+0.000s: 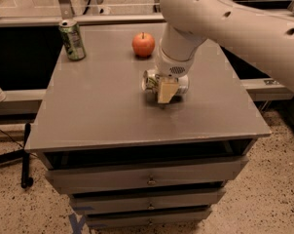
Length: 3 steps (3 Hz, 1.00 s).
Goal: Knock 7up can over
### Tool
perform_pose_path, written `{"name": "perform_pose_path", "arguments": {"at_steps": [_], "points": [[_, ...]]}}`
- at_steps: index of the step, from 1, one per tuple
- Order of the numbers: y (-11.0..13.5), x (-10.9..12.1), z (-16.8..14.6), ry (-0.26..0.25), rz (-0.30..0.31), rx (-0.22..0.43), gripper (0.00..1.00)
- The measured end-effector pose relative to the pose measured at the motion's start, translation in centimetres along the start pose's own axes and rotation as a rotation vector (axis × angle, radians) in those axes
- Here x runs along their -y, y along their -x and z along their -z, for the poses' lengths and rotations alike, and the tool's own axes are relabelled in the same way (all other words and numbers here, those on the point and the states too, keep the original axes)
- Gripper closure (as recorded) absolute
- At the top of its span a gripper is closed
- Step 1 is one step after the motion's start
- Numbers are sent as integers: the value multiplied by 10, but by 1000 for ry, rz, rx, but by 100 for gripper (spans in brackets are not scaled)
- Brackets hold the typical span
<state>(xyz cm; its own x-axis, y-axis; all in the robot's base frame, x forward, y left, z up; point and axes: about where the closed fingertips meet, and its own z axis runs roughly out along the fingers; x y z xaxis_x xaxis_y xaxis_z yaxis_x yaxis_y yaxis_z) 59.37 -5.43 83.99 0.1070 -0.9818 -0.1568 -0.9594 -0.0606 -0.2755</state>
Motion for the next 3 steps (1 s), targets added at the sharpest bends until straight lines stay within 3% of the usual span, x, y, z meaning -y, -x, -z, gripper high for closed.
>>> {"name": "perform_pose_path", "arguments": {"at_steps": [1, 3], "points": [[5, -5, 1, 17, 23, 9, 0], [15, -18, 14, 41, 44, 70, 0]]}}
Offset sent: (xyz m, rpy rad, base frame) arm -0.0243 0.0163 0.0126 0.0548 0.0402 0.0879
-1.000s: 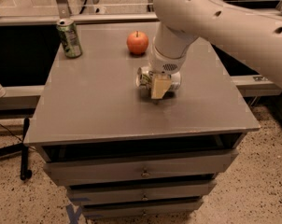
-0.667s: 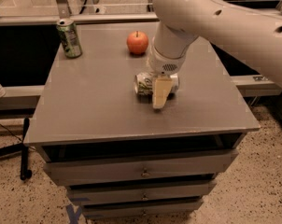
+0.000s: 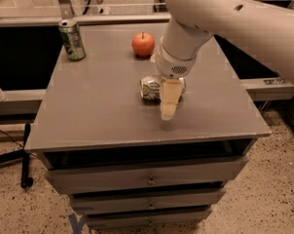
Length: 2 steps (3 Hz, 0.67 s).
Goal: Knock 7up can over
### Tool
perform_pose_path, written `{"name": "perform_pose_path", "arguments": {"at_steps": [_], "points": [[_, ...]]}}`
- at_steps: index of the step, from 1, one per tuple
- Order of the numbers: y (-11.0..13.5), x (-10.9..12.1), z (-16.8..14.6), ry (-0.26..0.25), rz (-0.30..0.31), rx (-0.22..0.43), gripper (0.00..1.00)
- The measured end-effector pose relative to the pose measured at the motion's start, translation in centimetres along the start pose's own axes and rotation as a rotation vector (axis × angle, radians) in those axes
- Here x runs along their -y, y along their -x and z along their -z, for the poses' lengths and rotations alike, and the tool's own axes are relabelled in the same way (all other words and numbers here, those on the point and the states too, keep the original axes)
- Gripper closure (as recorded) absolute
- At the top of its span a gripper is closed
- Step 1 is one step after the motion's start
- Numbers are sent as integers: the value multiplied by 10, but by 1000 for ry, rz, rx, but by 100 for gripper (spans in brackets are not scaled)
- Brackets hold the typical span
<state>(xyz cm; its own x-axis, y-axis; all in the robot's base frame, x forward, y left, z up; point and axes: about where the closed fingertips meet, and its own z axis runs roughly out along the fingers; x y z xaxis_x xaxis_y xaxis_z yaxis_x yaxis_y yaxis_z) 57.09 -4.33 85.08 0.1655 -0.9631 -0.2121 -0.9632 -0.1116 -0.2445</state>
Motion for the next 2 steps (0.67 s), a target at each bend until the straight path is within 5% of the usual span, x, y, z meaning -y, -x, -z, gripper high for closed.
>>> {"name": "perform_pose_path", "arguments": {"at_steps": [1, 2], "points": [[-20, -3, 18, -21, -75, 96, 0], [-66, -15, 48, -66, -224, 236, 0]]}}
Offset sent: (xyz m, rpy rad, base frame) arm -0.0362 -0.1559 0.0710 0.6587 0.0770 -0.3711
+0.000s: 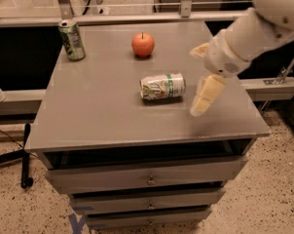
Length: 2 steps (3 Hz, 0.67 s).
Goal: Knock 7up can over
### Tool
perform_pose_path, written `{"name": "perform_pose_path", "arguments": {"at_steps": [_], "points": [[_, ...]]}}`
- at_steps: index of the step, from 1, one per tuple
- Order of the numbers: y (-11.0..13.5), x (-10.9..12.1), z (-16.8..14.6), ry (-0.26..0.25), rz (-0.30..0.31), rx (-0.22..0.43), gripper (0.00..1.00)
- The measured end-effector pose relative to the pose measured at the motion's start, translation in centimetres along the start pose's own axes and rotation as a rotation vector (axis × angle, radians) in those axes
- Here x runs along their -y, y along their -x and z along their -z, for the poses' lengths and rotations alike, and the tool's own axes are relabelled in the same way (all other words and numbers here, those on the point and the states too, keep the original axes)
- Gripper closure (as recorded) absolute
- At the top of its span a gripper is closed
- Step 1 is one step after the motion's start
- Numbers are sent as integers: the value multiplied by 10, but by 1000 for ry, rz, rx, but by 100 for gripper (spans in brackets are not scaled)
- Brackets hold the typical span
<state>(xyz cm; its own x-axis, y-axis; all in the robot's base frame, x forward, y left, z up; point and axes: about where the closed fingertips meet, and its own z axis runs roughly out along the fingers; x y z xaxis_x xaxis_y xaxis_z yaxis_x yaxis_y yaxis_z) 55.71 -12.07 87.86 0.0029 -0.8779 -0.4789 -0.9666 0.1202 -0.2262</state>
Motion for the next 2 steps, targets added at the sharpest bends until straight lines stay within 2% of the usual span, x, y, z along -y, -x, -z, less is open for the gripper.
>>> {"name": "perform_pose_path", "arguments": {"at_steps": [1, 2], "points": [[-43, -8, 39, -44, -141, 141, 0], [-49, -16, 60, -64, -214, 222, 0]]}}
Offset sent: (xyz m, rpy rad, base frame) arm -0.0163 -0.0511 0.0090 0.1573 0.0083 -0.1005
